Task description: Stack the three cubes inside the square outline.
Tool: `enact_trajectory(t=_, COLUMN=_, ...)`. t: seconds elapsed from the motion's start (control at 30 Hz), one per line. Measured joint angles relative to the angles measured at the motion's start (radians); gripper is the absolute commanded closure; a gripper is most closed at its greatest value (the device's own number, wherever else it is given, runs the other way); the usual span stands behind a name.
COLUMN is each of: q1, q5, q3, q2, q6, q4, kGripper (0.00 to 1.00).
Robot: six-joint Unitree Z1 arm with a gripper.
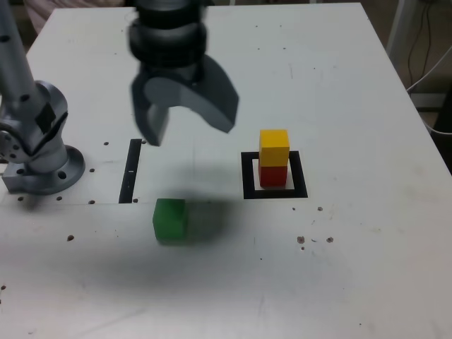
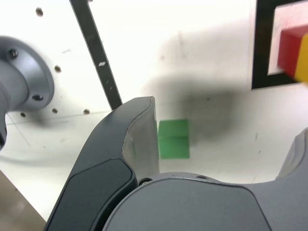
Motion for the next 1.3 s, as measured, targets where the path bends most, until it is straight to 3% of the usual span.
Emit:
enact_trajectory(t=0.2, q1=-0.159, q5=0.001, q3=0.041, q2=-0.021, q6=-0.167, q4=-0.020, kGripper=0.02)
enact_trajectory(t=0.4, q1=-0.224, q5=0.010, q3=0.045, q2=-0.023, q6=-0.283, q4=-0.040, kGripper=0.03)
enact_trajectory(t=0.73, q1=-0.232, q5=-0.005, q3=0.053, q2=0.002, q6=-0.331, q4=-0.087, kGripper=0.05)
enact_trajectory(t=0.9, q1=-0.248, q5=-0.056, q3=0.058, q2=0.067, q6=-0.339, q4=-0.092, kGripper=0.05)
enact_trajectory(t=1.3, q1=-0.281, q5=-0.100, q3=0.099, q2=0.124, q6=-0.356, q4=-0.142, kGripper=0.06)
